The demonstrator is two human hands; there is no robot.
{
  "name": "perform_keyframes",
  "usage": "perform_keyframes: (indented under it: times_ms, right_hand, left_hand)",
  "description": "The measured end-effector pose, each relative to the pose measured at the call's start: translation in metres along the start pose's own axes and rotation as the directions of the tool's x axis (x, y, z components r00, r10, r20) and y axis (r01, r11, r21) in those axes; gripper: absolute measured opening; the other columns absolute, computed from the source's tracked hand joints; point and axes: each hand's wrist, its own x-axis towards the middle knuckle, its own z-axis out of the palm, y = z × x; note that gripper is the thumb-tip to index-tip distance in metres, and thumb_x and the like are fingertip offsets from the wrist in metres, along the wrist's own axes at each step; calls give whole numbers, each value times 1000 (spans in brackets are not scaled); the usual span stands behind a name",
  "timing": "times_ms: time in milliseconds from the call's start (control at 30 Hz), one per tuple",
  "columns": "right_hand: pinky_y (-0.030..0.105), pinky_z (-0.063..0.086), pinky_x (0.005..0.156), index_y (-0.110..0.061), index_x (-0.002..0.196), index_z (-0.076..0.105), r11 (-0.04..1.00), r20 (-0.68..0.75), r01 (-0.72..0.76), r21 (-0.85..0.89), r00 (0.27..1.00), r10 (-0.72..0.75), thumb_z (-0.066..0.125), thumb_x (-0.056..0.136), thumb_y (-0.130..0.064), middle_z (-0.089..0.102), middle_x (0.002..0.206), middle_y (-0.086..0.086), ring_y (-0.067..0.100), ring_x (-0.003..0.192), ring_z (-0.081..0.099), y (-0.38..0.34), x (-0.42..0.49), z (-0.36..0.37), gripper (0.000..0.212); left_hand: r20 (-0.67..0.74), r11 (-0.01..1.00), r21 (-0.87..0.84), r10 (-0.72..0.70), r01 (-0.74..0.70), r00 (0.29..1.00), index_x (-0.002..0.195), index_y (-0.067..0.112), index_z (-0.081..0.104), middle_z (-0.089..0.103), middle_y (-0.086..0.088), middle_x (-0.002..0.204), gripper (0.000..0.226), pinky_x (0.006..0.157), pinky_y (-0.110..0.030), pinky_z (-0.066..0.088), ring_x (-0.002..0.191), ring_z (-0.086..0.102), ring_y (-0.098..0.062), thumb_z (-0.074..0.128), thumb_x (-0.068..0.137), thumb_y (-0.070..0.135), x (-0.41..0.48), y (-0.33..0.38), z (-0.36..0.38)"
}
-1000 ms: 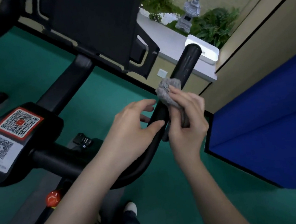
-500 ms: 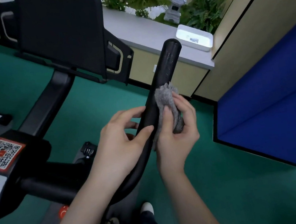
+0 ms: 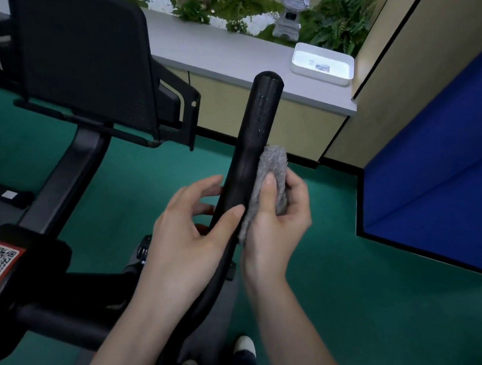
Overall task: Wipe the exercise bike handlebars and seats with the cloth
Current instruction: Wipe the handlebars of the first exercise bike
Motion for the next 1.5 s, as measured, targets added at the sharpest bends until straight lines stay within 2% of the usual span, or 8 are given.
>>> perform_keyframes:
  times_ms: [233, 400, 733, 900, 1000, 1200, 1400, 1500]
  right_hand:
    - [29, 53, 83, -8, 98, 62, 958, 124, -259, 120, 962, 245, 51, 95, 2, 69, 89, 1, 12, 85, 65, -2, 21, 6, 16]
    - [46, 50, 90, -7, 102, 63, 879, 316, -448, 161, 868, 384, 51, 97, -5, 68, 103, 23, 29, 92, 64, 0, 24, -2, 14]
    - [32, 57, 66, -6, 97, 62, 728, 528, -679, 96, 654, 541, 43, 95, 4, 70, 82, 13, 23, 73, 67, -11, 46, -1, 22]
    - [42, 54, 81, 0, 99, 57, 716, 581, -698, -2, 582, 569, 39, 93, 8, 63, 97, 26, 35, 90, 60, -4, 34, -15, 21]
    - [40, 56, 82, 4, 109, 58, 707, 590, -707, 9, 575, 567, 35, 94, 8, 65, 101, 25, 34, 89, 63, -5, 30, -17, 28]
    - [28, 59, 69, 9, 110, 60, 682, 567, -730, 29, 574, 591, 41, 94, 8, 67, 100, 25, 26, 80, 69, -12, 6, -32, 25]
    - [27, 58, 66, 10, 110, 60, 641, 588, -766, 37, 536, 606, 39, 95, 6, 70, 96, 22, 24, 79, 71, -17, -3, -38, 26]
    - [29, 59, 66, 7, 110, 61, 669, 579, -738, 84, 583, 570, 42, 96, 1, 70, 98, 20, 23, 79, 71, -22, 11, -30, 24]
  left_hand:
    - [-36, 1000, 23, 8, -7, 999, 113, 37, 60, 61, 20, 111, 38, 87, -21, 46, 102, 56, 0, 71, 82, 19, 9, 4, 13]
    - [-59, 998, -55, -22, 18, 998, 107, 35, 64, 66, 19, 105, 34, 92, -37, 50, 100, 62, -9, 74, 78, 22, 11, 2, 15]
    - [-44, 980, -193, -45, 36, 998, 104, 29, 67, 70, 14, 101, 37, 82, -19, 50, 96, 66, -7, 74, 78, 4, 12, 4, 15]
    - [-85, 988, -151, 0, -13, 996, 98, 38, 67, 70, 13, 101, 37, 91, -28, 49, 99, 65, -8, 77, 71, 15, 11, 4, 15]
    - [-122, 996, -73, 39, -48, 992, 99, 42, 64, 66, 17, 102, 37, 92, -29, 49, 99, 63, -4, 73, 68, 23, 9, 6, 16]
    - [-60, 959, 267, 113, -93, 992, 114, 37, 60, 58, 19, 103, 42, 86, -4, 38, 99, 53, 6, 72, 74, 33, -5, 10, 7]
    - [-75, 934, 331, 172, -138, 982, 118, 28, 64, 59, 17, 101, 43, 82, -12, 43, 96, 55, 0, 74, 77, 25, -20, 5, -3]
    - [-43, 935, 319, 175, -152, 984, 122, 29, 62, 56, 20, 103, 47, 81, -5, 39, 97, 53, 5, 75, 77, 24, -21, 5, -2]
